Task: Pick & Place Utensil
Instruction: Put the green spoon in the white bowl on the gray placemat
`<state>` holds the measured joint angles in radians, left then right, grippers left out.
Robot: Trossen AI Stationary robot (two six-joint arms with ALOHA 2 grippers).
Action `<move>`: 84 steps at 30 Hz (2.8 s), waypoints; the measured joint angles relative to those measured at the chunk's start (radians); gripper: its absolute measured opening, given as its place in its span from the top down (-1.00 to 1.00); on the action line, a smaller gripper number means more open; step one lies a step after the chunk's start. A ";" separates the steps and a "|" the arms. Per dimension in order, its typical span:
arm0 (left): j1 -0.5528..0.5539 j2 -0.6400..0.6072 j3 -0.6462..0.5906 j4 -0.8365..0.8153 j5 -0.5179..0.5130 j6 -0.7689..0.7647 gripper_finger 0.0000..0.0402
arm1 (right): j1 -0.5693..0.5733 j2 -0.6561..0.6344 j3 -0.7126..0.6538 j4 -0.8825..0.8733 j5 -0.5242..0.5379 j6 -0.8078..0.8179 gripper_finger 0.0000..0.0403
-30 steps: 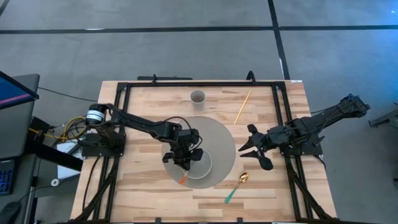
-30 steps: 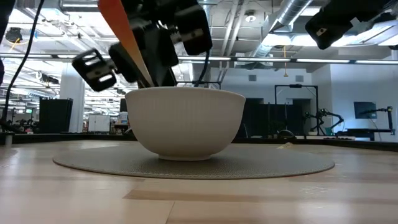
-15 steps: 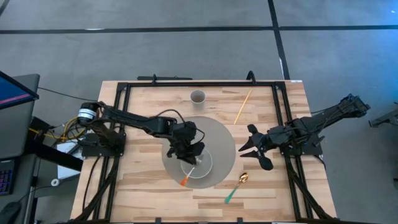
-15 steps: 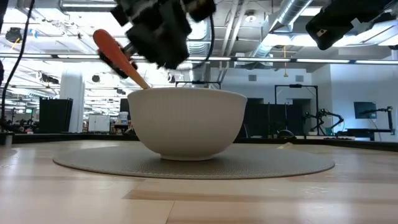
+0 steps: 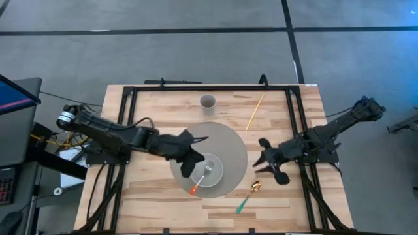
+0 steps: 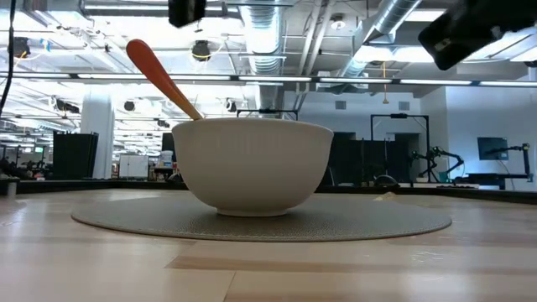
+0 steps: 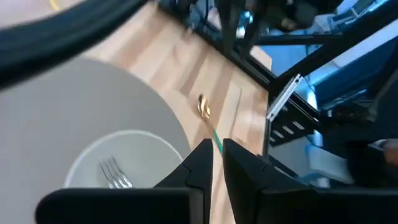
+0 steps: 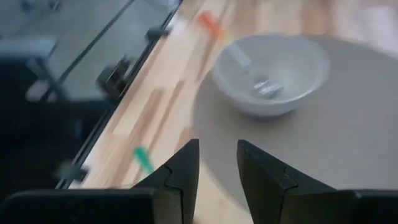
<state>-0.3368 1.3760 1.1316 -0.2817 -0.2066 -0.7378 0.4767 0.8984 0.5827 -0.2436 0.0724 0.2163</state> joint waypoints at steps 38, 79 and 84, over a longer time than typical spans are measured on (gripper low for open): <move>-0.200 -0.025 0.000 0.015 -0.201 0.046 0.83 | 0.171 0.763 0.000 0.449 -0.079 -0.040 0.49; -0.199 -0.024 0.000 0.019 -0.212 0.048 0.83 | 0.115 0.550 0.009 0.732 0.194 -0.305 0.95; -0.199 -0.024 0.000 0.019 -0.212 0.049 0.83 | 0.028 0.574 0.011 1.016 0.247 -0.383 0.96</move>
<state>-0.5362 1.3518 1.1316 -0.2623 -0.4187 -0.6891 0.5046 1.4722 0.5938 0.7724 0.3194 -0.1666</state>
